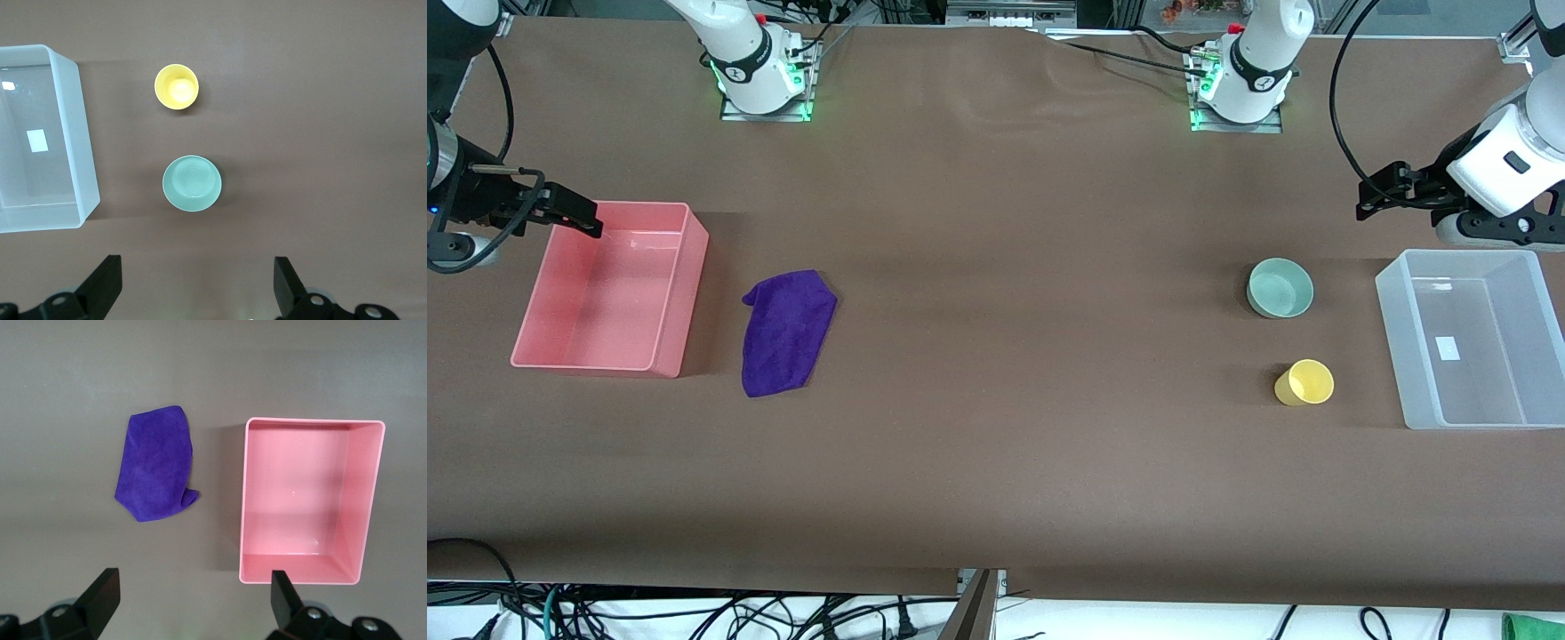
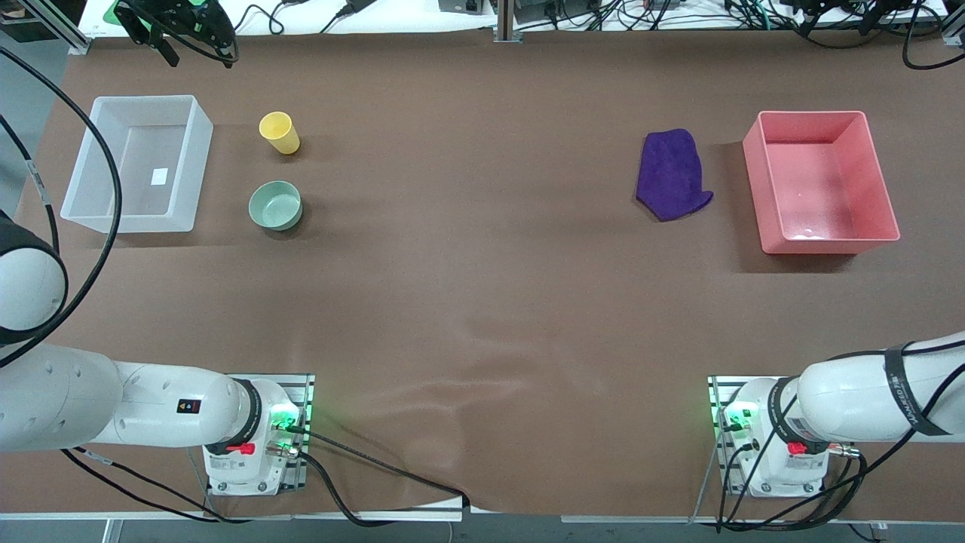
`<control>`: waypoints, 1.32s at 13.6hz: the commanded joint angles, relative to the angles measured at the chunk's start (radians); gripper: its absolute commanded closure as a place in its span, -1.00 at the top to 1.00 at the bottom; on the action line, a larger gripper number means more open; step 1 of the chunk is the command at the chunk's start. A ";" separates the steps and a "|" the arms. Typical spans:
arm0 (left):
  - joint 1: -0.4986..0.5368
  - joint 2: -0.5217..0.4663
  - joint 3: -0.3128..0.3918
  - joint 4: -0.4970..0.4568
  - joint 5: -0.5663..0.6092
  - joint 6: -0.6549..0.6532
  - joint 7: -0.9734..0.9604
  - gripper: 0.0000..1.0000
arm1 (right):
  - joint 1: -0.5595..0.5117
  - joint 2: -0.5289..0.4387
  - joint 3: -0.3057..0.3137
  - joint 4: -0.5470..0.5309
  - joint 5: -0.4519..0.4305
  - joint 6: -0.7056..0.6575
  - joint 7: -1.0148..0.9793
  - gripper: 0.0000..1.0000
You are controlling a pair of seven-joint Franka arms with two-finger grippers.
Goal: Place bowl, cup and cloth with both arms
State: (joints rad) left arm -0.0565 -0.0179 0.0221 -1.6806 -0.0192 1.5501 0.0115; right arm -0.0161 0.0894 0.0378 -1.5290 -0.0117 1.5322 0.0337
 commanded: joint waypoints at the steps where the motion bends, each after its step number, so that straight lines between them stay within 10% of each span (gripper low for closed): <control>1: 0.000 -0.001 0.010 0.013 -0.007 -0.018 0.010 1.00 | 0.002 0.012 0.002 0.032 -0.007 -0.021 -0.003 1.00; 18: 0.009 -0.001 0.009 0.012 -0.008 -0.070 0.012 1.00 | 0.001 0.013 0.001 0.032 -0.013 -0.018 0.000 1.00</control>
State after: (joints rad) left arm -0.0514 -0.0179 0.0314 -1.6806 -0.0192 1.5041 0.0115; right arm -0.0158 0.0896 0.0378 -1.5290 -0.0118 1.5322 0.0337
